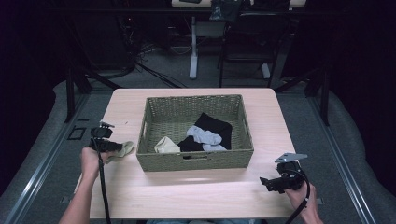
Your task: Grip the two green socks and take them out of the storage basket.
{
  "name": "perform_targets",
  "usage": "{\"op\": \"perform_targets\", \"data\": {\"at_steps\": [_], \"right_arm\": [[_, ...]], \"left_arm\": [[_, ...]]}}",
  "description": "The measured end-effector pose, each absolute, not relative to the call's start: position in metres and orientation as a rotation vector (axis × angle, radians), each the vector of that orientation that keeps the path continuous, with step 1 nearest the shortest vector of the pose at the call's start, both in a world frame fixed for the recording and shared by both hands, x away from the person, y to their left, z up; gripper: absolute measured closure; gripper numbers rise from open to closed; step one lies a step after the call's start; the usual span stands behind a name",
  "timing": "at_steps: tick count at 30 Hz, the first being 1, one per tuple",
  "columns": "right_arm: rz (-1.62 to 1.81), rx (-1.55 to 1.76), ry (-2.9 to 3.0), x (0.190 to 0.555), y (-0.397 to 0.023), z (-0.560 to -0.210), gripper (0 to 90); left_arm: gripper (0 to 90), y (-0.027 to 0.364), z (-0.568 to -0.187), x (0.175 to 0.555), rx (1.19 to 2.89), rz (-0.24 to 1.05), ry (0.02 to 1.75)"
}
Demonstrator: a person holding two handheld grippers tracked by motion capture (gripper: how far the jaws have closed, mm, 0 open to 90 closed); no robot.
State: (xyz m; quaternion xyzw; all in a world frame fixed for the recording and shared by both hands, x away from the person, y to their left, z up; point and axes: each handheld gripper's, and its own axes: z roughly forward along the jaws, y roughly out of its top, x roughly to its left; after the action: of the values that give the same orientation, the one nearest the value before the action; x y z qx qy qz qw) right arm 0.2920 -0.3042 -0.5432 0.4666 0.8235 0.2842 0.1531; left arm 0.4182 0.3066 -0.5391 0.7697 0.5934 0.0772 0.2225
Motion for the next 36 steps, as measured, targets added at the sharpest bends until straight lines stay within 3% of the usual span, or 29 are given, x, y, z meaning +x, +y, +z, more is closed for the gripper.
{"op": "perform_targets", "data": {"at_steps": [4,6,8,10,11,12,14,19,27,36], "right_arm": [[0.814,1.345,2.368,0.292,-0.304,-0.545,5.6],[0.815,1.342,2.369,0.292,-0.304,-0.545,5.6],[0.818,1.342,2.368,0.292,-0.304,-0.544,5.6],[0.81,1.338,2.371,0.293,-0.303,-0.544,5.6],[0.809,1.336,2.371,0.293,-0.303,-0.544,5.6],[0.809,1.335,2.374,0.292,-0.303,-0.544,5.6],[0.816,1.343,2.369,0.292,-0.304,-0.545,5.6],[0.813,1.346,2.37,0.293,-0.304,-0.545,5.6],[0.816,1.343,2.372,0.292,-0.304,-0.545,5.6],[0.815,1.327,2.378,0.293,-0.302,-0.544,5.7]], "left_arm": [[82.6,0.308,-0.543,0.418,2.124,0.196,1.646],[76.9,0.308,-0.542,0.418,2.116,0.191,1.64],[61.2,0.309,-0.541,0.417,2.109,0.192,1.647],[57.1,0.31,-0.538,0.415,2.089,0.187,1.636],[49.8,0.311,-0.535,0.414,2.089,0.173,1.639],[35.0,0.313,-0.527,0.41,2.075,0.188,1.64],[22.6,0.315,-0.515,0.406,2.061,0.204,1.636],[6.0,0.316,-0.477,0.4,2.039,0.298,1.59],[0.6,0.298,-0.425,0.391,2.075,0.386,1.475],[0.1,0.258,-0.402,0.402,2.133,0.407,1.339]]}}
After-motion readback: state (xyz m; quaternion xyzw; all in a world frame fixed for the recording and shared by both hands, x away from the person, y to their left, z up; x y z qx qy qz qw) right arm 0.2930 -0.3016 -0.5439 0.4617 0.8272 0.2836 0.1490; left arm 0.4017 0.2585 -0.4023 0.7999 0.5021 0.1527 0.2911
